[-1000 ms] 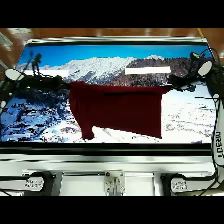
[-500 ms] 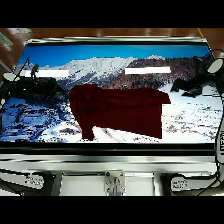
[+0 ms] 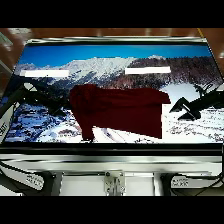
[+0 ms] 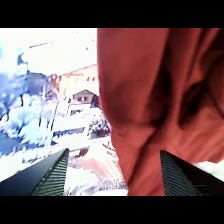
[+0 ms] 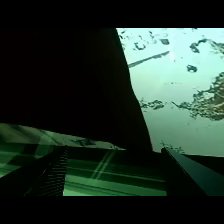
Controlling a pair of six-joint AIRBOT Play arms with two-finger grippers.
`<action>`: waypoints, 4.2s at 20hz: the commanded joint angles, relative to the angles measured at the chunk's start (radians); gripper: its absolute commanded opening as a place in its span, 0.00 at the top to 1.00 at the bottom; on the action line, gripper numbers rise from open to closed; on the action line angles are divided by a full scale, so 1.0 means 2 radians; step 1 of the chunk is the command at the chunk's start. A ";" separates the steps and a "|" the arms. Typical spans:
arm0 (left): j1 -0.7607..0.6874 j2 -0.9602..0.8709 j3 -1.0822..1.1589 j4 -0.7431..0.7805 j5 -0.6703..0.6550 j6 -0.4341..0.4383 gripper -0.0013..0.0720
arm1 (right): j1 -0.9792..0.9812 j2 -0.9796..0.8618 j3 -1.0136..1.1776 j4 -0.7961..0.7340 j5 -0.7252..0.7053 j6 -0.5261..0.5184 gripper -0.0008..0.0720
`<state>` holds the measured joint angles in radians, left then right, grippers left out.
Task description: Fold the shirts.
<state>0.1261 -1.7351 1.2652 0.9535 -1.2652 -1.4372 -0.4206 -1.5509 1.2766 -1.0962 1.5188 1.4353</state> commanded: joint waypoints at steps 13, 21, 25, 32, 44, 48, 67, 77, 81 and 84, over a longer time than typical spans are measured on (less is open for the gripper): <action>-0.022 -0.012 -0.002 -0.020 0.052 0.032 0.92 | -0.001 0.000 -0.150 -0.017 -0.037 -0.001 0.03; -0.014 0.016 -0.002 -0.001 0.033 0.055 0.92 | 0.060 -0.009 -0.151 -0.027 -0.077 0.007 0.03; -0.003 0.031 -0.002 -0.002 0.034 0.059 0.92 | 0.102 -0.045 -0.151 0.011 -0.085 0.015 0.03; 0.038 0.075 0.054 -0.002 -0.027 0.096 0.93 | 0.126 -0.011 -0.112 0.063 -0.084 -0.046 0.90; 0.040 0.448 0.290 -0.057 0.327 0.118 0.93 | 0.124 0.362 0.254 -0.043 -0.389 -0.119 0.90; 0.040 0.530 0.290 0.030 0.331 0.066 0.93 | 0.124 0.430 0.254 -0.094 -0.343 -0.074 0.90; 0.040 0.481 0.209 0.155 -0.043 0.006 0.92 | 0.124 0.283 0.185 -0.208 0.056 -0.020 0.90; 0.036 0.146 0.057 -0.002 0.272 0.008 0.92 | 0.132 -0.009 0.094 -0.023 -0.404 -0.033 0.90; -0.003 0.069 0.057 -0.016 0.417 0.024 0.92 | 0.178 -0.070 0.095 -0.019 -0.613 -0.101 0.90; -0.039 0.035 0.057 -0.015 0.492 0.032 0.92 | 0.197 -0.105 0.094 -0.019 -0.685 -0.121 0.90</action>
<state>0.1036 -1.5829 1.3819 0.9539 -0.4820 -1.3926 -0.0643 -1.6863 1.4666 -1.1645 0.3889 1.2583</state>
